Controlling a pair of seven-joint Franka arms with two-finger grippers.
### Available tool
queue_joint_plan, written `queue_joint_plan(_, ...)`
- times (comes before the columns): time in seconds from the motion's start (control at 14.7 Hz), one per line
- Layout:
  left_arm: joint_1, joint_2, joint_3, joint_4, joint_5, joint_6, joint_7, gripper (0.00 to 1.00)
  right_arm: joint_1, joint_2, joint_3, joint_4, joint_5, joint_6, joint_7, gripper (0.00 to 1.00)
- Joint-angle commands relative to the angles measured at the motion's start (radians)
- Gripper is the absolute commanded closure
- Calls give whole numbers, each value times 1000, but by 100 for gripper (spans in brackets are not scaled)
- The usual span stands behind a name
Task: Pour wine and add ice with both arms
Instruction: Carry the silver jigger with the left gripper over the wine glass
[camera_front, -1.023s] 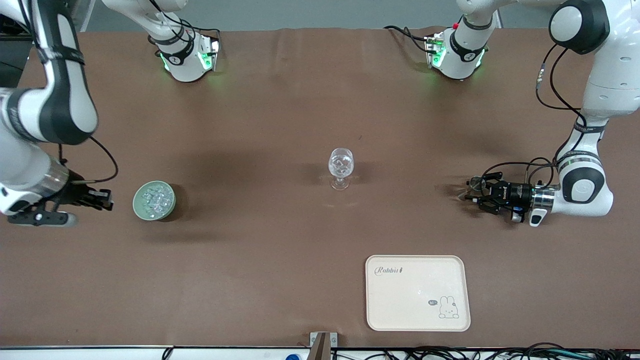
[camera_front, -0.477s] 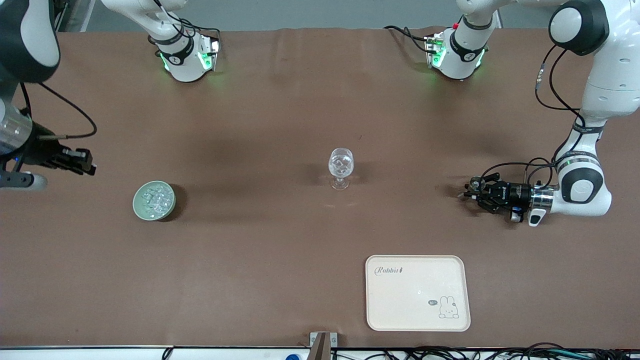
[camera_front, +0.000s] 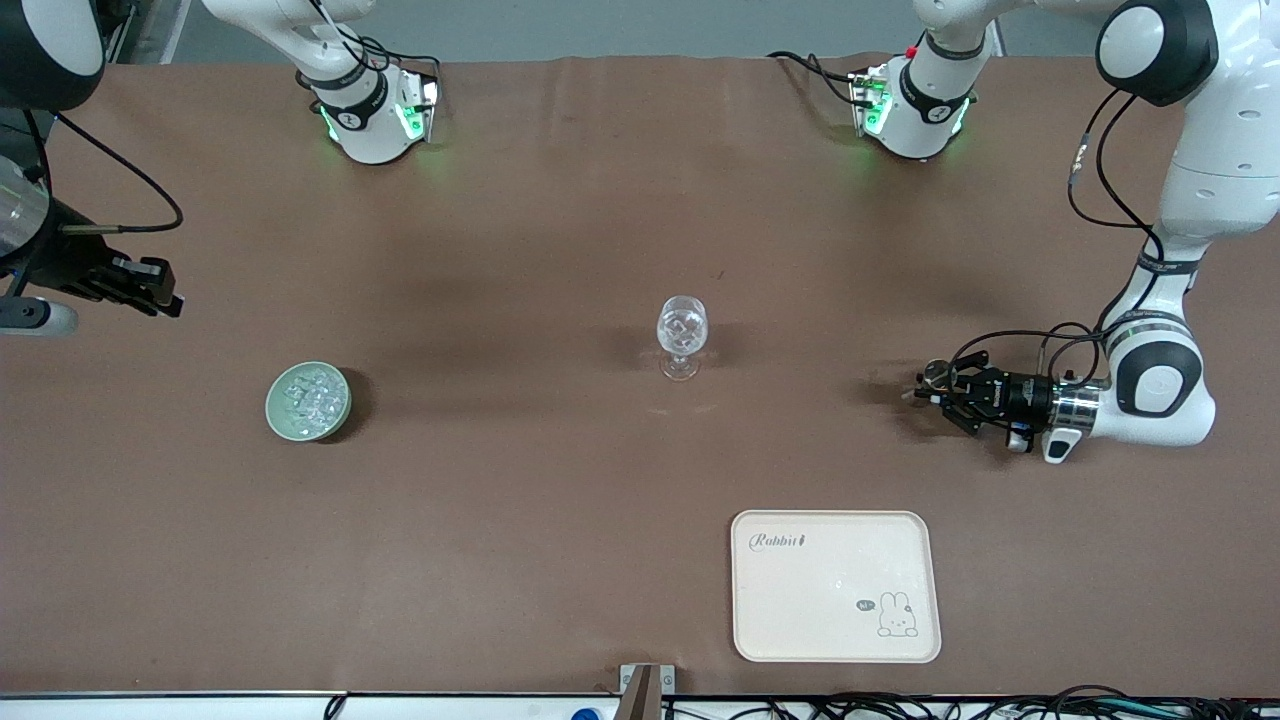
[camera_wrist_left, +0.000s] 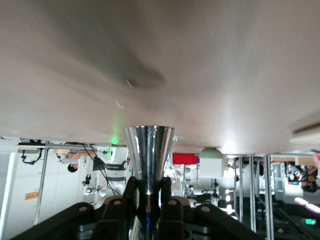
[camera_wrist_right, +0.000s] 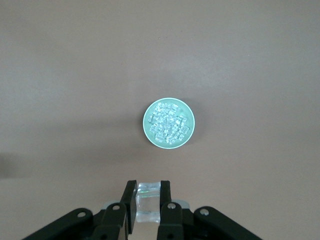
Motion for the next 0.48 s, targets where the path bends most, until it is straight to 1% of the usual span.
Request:
queue_joint_plan(0.0,-4,-55,-70,2,-17,-17,-79,99,-5,-21,6,-29,-11,14,9,94)
queue_joint_plan(0.07,-4,-69,-105,2,-20,-15,-97,99,-5,-21,6,-29,-10,14,9,93)
queue_joint_plan(0.2,-6,-93,-148,2,-44,-3,-139,99,-3,-19,6,-29,-10,16,9,93)
queue_joint_plan(0.41,-6,-113,-237,-8,-49,57,-182,99,-3,-19,6,-29,-8,20,9,93)
